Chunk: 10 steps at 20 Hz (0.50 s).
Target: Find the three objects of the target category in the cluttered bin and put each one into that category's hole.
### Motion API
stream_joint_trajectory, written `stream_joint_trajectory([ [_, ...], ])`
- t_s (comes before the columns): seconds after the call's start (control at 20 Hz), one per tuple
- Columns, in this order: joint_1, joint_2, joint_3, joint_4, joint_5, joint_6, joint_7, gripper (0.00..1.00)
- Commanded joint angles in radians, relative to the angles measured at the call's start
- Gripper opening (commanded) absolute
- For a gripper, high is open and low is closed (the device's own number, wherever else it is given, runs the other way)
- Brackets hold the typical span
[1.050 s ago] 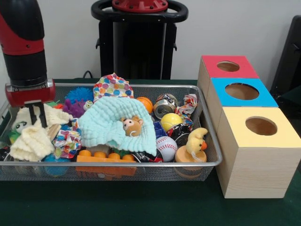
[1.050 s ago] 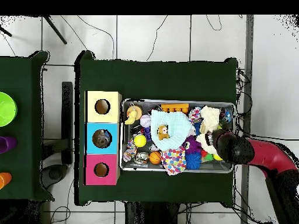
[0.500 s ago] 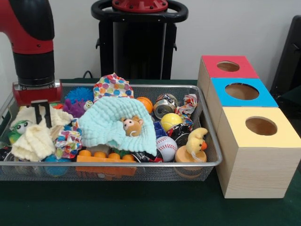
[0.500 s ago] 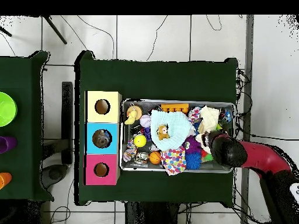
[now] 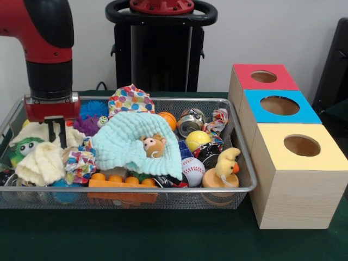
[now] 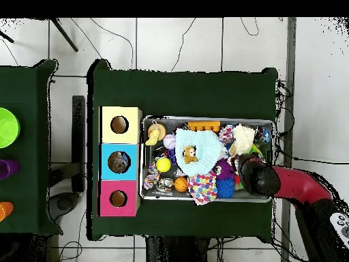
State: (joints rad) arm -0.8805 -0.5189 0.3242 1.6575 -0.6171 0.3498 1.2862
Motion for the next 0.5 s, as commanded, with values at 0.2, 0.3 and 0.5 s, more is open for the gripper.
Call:
stream_joint_trajectory([
  [0.2, 0.099, 0.021, -0.086, 0.134, 0.109, -0.088, 0.302, 0.00],
  [0.3, 0.113, 0.019, -0.098, 0.139, 0.126, -0.095, 0.308, 0.00],
  [0.5, 0.137, 0.018, -0.119, 0.147, 0.159, -0.109, 0.316, 0.00],
])
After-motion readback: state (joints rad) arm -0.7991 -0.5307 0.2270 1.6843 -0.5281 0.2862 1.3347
